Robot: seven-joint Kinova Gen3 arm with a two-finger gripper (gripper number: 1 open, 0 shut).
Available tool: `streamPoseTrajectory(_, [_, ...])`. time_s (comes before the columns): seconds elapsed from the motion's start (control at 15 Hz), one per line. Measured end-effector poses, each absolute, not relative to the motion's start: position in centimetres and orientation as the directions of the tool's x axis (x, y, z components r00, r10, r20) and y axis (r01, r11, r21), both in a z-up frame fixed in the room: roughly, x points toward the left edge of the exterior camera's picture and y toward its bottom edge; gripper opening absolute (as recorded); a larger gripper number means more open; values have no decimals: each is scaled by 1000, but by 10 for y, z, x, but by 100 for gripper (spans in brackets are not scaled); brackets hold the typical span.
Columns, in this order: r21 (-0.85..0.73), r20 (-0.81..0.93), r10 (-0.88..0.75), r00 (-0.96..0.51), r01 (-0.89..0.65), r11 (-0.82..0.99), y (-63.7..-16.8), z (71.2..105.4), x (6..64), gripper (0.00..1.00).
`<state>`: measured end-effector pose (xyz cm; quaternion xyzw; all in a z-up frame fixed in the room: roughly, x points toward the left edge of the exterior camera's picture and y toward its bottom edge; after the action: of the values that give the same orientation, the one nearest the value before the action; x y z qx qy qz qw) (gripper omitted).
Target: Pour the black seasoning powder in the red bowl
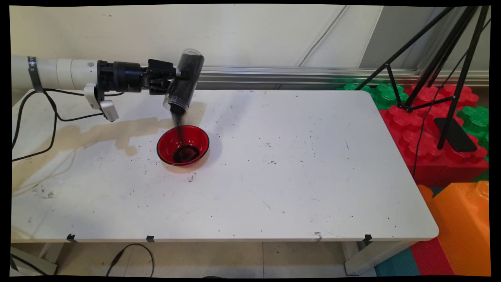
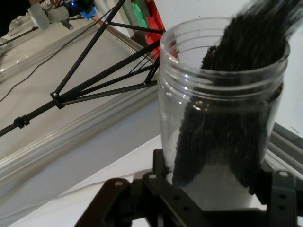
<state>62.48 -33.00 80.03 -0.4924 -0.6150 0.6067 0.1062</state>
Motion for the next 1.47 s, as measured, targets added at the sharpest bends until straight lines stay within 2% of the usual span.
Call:
streamPoseTrajectory(1.07, [-833, -497, 725, -476, 496, -245, -332, 799, 625, 0])
streamPoseTrajectory(1.47, [-860, -449, 737, -505, 469, -203, -333, 799, 624, 0])
